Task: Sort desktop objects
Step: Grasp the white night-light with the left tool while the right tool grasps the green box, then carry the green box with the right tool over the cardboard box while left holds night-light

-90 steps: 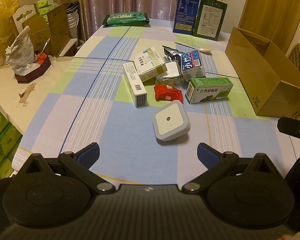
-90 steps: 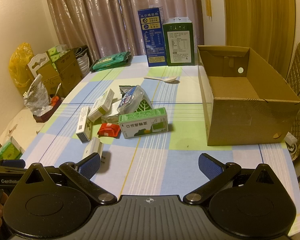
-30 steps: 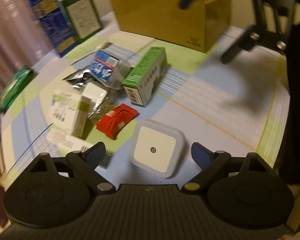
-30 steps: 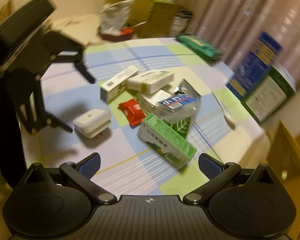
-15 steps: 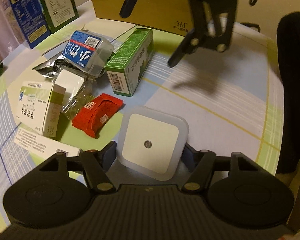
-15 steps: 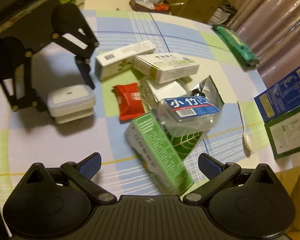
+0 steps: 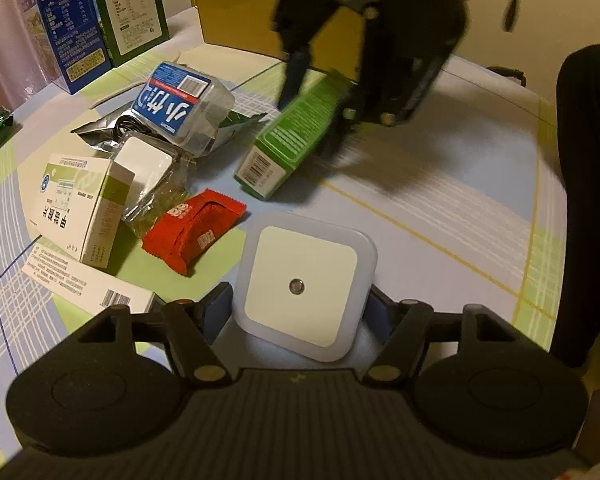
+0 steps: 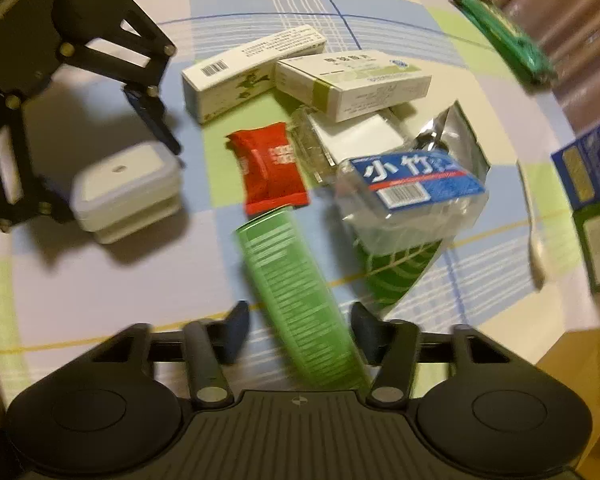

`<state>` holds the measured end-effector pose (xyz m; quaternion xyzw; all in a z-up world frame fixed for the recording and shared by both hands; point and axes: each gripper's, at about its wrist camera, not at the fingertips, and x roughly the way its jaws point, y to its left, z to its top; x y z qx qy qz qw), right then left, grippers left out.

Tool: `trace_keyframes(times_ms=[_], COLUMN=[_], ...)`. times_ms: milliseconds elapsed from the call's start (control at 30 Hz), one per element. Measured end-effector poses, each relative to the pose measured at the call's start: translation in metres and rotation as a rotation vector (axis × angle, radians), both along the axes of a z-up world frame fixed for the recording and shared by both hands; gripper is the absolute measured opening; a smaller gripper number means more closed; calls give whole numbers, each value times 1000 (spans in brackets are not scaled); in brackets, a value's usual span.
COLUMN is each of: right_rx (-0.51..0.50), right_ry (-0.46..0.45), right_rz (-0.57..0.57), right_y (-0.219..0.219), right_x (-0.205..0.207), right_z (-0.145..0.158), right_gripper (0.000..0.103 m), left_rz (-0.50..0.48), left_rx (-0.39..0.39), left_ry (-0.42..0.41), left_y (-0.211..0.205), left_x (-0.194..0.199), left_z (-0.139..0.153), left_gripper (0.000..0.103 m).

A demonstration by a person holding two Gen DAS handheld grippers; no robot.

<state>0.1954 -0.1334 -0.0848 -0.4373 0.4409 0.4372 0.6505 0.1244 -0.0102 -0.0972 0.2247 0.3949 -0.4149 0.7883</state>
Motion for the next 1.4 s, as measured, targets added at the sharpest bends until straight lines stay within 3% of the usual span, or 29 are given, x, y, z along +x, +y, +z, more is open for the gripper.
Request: trace_keyframes(times_ms=[167,333,633,900,1000,1067,1400], right_rx=[28,51,82,80,86,95,208], right_ry=[60,78,46,54,50,54,12], right_rz=[-48,-72,-96,-146,-185,-210,-387], right_y=[-6,-11,-9,-4,-5,-8,-31], right_x=[-10,-17,-15,-11,-9,-10,-18], right_z=[6,9,2,-10,-11,-8,35], right_gripper=[34,33,36,40,28,28,27], left_rz=[-2,-9,6,64,90,118,274], left_rx=[-34,-62,-59,-54,-44,-40,-58], left_ry=[13,40,71,100,96,91,67], left_y=[1,2,-2,-3,-4,-3,-5], left_x=[3,4,2,1,2,3,2], left_z=[0,0,1,3,4,5,28], left_gripper=[72,75,65,65,64,64,63])
